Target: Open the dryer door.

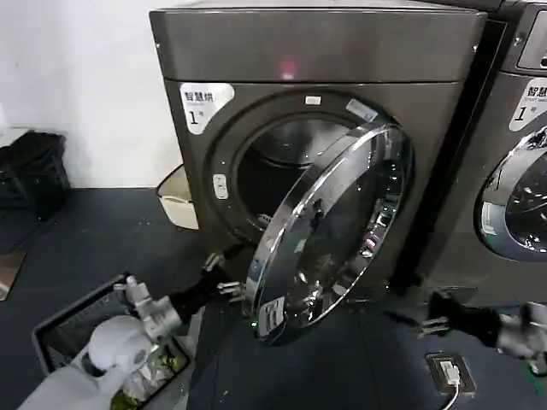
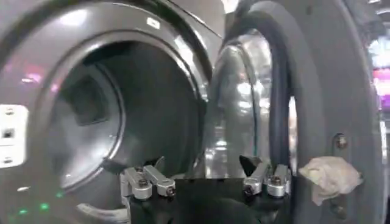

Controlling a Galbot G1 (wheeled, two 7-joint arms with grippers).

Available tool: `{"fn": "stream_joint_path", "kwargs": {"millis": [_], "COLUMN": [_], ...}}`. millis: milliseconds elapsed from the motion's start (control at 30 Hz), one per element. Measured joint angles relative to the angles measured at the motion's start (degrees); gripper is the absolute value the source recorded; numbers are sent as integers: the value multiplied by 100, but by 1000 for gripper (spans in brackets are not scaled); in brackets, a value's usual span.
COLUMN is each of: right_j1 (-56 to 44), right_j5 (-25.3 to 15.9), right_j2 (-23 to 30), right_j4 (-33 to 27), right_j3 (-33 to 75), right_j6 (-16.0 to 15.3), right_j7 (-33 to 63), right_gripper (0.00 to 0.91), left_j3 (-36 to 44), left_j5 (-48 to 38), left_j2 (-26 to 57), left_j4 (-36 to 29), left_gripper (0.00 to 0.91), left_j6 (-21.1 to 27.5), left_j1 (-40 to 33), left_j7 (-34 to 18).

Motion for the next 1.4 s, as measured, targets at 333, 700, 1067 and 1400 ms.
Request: {"fn": "stream_joint_path", "kwargs": {"millis": [333, 700, 1067, 1400], "right_j1": [-787, -1530, -1961, -2129], "right_j5": [-516, -667, -815, -1063], "right_j2": [1010, 1247, 1212, 1058], "right_j4": [978, 1195, 1243, 1112], "right_j3": [1847, 3607, 4880, 5704], "right_j6": [-75, -540, -871, -942], "right_j7": [2581, 4413, 5372, 5508], "right_gripper": [907, 907, 907, 907], "left_j3": [815, 2183, 3405, 3918], "left_j5": [31, 7, 38, 51], "left_j2": [-20, -403, -1191, -2008], "left_j4": [-87, 243, 712, 1392], "left_gripper": [907, 907, 907, 907], "left_j6": [-46, -186, -250, -345], "left_j1": [-496, -1372, -2301, -2873], "left_j7": [86, 67, 27, -81]}}
